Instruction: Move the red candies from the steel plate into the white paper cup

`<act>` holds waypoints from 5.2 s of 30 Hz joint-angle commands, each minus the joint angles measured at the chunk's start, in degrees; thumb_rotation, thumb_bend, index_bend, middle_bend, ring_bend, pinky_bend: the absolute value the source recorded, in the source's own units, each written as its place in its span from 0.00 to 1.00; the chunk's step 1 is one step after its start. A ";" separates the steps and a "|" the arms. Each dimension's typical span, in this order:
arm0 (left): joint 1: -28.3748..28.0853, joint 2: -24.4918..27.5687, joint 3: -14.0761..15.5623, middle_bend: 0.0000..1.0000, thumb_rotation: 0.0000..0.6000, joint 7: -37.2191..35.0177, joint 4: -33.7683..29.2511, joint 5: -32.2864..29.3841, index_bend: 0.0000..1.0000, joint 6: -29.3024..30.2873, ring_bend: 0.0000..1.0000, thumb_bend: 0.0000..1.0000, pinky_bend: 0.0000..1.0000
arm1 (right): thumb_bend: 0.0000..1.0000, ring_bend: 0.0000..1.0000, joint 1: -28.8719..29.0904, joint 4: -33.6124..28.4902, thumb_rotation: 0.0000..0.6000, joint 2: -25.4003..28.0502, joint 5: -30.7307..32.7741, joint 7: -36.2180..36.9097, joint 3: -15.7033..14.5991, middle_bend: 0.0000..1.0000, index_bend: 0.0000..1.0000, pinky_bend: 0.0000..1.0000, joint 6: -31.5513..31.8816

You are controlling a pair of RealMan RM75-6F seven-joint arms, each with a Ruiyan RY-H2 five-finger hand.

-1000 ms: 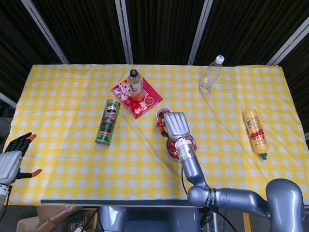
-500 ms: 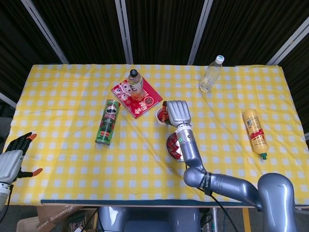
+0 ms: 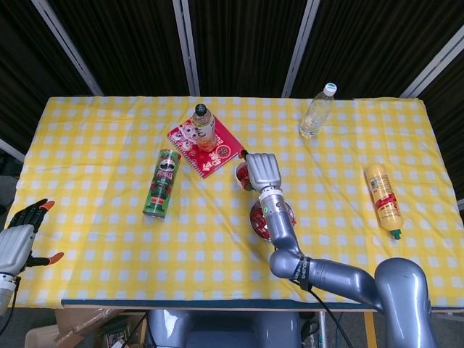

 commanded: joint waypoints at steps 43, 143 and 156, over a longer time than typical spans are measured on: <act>2.44 -3.76 0.13 0.00 1.00 -3.52 7.73 8.79 0.00 8.98 0.00 0.03 0.00 | 0.30 0.91 -17.49 -27.78 1.00 7.94 -2.83 -5.31 -17.79 0.82 0.20 0.92 17.32; 2.31 -2.61 0.02 0.00 1.00 -4.52 6.04 8.36 0.00 7.44 0.00 0.03 0.00 | 0.64 0.91 -21.59 -26.96 1.00 6.73 -9.78 -1.13 -11.18 0.82 0.59 0.92 15.16; 2.13 -2.64 -0.04 0.00 1.00 -4.01 5.89 7.72 0.00 6.84 0.00 0.03 0.00 | 0.64 0.91 -12.24 -22.68 1.00 6.23 -4.56 -3.95 -1.32 0.82 0.59 0.92 8.58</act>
